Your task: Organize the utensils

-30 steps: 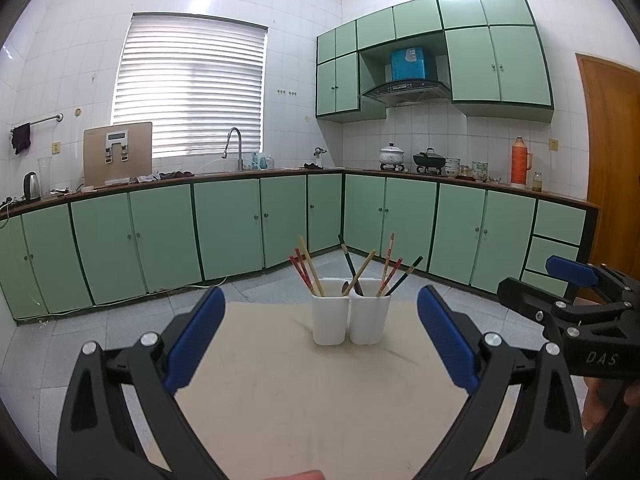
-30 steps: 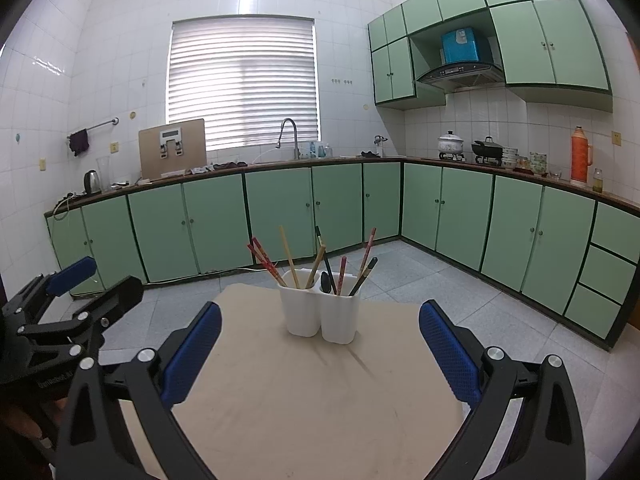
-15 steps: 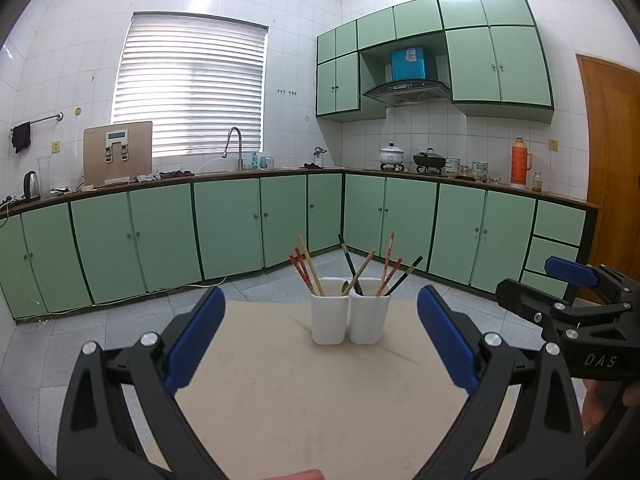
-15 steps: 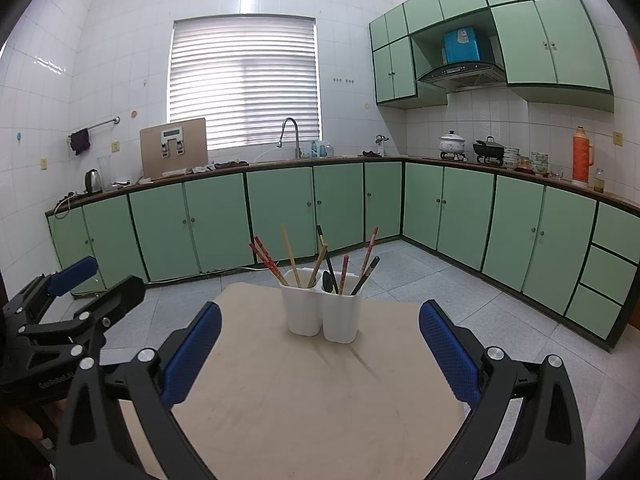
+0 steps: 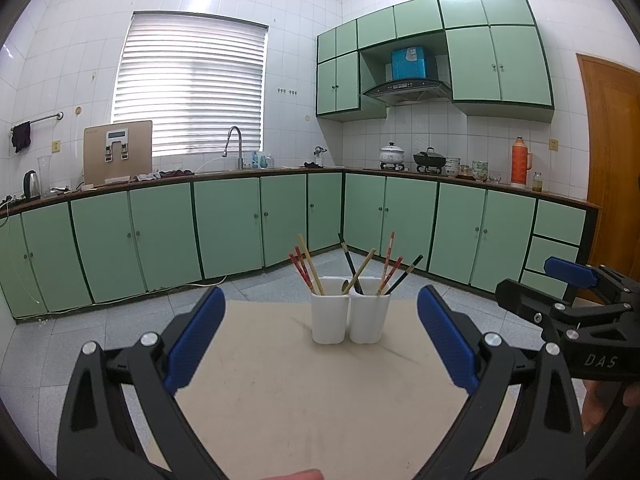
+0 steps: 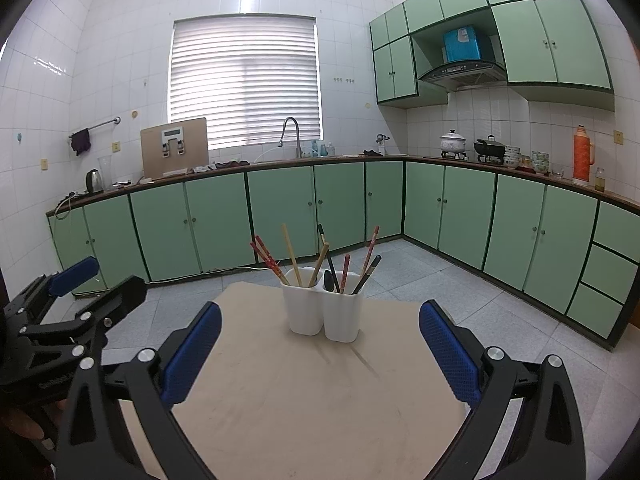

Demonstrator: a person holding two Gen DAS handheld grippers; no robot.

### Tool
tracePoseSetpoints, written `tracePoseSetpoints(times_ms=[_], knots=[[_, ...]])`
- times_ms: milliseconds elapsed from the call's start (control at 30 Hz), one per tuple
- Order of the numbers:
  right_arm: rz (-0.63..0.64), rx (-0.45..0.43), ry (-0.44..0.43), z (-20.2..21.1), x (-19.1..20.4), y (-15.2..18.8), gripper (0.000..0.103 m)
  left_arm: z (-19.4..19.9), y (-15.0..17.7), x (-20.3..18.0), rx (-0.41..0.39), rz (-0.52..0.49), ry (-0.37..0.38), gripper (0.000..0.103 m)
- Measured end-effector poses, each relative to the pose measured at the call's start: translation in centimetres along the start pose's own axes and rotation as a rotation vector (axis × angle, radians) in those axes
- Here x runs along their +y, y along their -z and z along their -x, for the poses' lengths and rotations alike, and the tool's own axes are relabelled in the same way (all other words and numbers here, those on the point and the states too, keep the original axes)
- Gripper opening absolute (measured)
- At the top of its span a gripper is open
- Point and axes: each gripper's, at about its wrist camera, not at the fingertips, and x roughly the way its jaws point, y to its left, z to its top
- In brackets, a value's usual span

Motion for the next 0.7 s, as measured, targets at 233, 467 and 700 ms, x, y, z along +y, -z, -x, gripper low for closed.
tracePoseSetpoints(times_ms=[233,467,700], knots=[[0.001,0.0,0.0,-0.02,-0.02,0.0,0.097,0.02,0.07,0.03,0.001,0.001,0.001,0.094],[0.0,0.0,0.0,-0.04,-0.06,-0.04,0.097,-0.01,0.03,0.04,0.001,0.0,0.002,0.094],[0.0,0.0,0.0,0.0,0.0,-0.05,0.097,0.0,0.02,-0.01,0.001,0.0,0.0,0.094]])
